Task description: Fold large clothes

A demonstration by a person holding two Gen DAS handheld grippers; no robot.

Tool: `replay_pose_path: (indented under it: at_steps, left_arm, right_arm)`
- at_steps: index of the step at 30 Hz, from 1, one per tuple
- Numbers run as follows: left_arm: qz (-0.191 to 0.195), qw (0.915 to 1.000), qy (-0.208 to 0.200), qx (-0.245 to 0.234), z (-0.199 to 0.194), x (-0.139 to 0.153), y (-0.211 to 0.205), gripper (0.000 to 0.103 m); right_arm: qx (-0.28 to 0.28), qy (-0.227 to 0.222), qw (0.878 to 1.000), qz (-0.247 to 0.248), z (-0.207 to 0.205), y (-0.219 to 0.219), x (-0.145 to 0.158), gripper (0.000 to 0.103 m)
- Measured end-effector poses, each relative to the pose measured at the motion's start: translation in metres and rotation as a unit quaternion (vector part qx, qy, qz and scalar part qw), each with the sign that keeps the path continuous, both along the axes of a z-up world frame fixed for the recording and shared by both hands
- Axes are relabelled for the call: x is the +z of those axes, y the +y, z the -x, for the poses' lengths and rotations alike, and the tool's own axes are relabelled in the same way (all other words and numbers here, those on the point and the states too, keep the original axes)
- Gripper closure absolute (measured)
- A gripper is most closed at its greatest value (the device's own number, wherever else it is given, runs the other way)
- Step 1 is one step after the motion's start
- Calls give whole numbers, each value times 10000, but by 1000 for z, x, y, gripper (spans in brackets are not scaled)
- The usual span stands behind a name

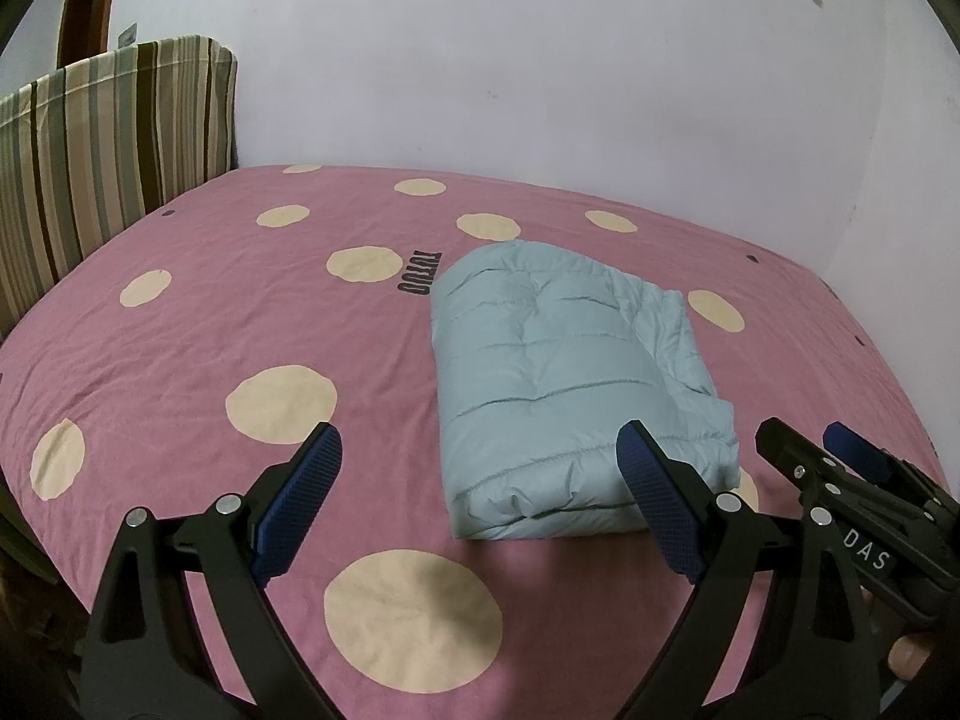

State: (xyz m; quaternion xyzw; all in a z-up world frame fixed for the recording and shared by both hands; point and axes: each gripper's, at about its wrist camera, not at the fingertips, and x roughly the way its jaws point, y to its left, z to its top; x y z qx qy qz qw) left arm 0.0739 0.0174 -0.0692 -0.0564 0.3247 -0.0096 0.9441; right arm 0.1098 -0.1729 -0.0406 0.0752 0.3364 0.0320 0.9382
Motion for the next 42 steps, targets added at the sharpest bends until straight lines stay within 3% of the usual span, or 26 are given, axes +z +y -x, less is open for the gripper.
replay_pose_path:
  at_steps: [30,33,42]
  left_arm:
    - [-225,9996,-158,-88,6,4,-7,10]
    - [-237,9996,-173,-58,5,4,-6,2]
    - [-360,9990,-266,85,2,1,-7,2]
  right_arm:
    - [-5,6,10000,-3,1,2,1,25]
    - [8,17,10000,1,1,2,1,25]
    - [52,50,10000,4,0,2,-1,25]
